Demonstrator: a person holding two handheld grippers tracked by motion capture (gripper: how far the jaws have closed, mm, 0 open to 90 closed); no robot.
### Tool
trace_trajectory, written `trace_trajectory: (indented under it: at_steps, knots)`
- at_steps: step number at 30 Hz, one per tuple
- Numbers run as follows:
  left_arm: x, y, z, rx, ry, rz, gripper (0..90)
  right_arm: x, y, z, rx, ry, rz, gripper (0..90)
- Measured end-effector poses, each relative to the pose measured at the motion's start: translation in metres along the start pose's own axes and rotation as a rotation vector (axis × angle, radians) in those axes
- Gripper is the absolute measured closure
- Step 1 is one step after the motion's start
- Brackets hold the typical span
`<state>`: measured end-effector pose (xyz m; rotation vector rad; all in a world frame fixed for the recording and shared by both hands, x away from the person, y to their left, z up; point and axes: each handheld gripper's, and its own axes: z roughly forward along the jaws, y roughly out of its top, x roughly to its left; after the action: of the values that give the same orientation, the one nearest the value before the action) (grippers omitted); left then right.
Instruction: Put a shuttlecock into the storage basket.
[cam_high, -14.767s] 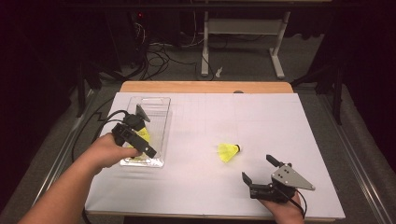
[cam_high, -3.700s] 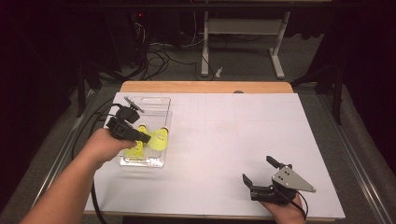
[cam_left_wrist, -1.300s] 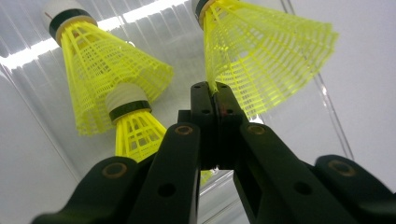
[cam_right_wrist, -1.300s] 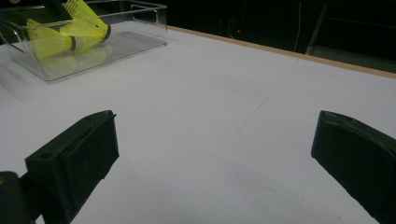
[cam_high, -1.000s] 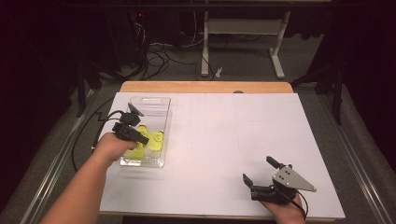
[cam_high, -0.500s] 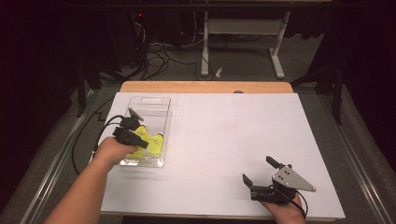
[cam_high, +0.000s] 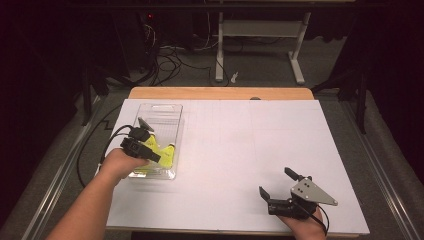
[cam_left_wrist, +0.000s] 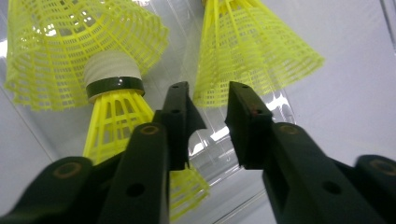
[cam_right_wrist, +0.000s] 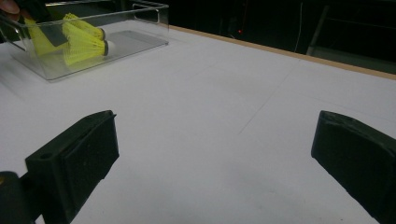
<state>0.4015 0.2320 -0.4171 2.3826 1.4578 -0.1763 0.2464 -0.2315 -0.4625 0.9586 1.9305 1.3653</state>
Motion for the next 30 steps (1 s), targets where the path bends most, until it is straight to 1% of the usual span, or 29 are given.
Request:
trace_trajectory:
  at_steps: [5,6,8,11,12,15,17,22,25,29,30]
  knots:
    - [-0.002,-0.001,-0.002,0.001,0.006,0.019,60.4,0.000,0.000,0.000,0.002,0.001,-0.001,1.2]
    - [-0.004,-0.001,-0.002,-0.004,0.001,0.016,59.3,0.000,0.000,0.000,0.001,0.000,0.000,1.2]
    - [-0.005,-0.001,-0.003,0.003,0.005,0.022,55.2,0.000,0.000,0.000,0.001,0.000,0.001,1.2]
    - [-0.007,-0.002,-0.004,0.002,0.002,0.023,53.5,0.000,0.000,0.000,0.002,0.000,0.001,1.2]
    - [-0.008,-0.002,-0.004,0.008,0.008,0.031,52.2,0.000,0.000,0.000,0.002,0.000,-0.001,1.2]
    - [-0.012,-0.002,-0.005,0.006,0.022,0.039,49.4,0.000,0.000,0.001,0.004,0.000,0.000,1.2]
    - [-0.014,-0.002,-0.006,0.014,0.028,0.046,47.2,0.000,0.000,0.001,0.004,0.001,0.000,1.2]
    - [-0.015,-0.004,-0.013,0.015,0.040,0.041,45.2,0.000,0.000,0.001,0.004,0.000,0.000,1.2]
    - [-0.015,-0.005,-0.017,0.018,0.032,0.036,43.6,0.000,0.000,0.001,0.004,0.000,0.000,1.2]
    - [-0.018,-0.005,-0.023,0.022,0.053,0.049,39.1,0.000,0.000,0.001,0.004,-0.001,-0.001,1.2]
    - [-0.020,-0.005,-0.025,0.021,0.060,0.058,38.2,0.000,0.000,0.001,0.004,0.000,-0.001,1.2]
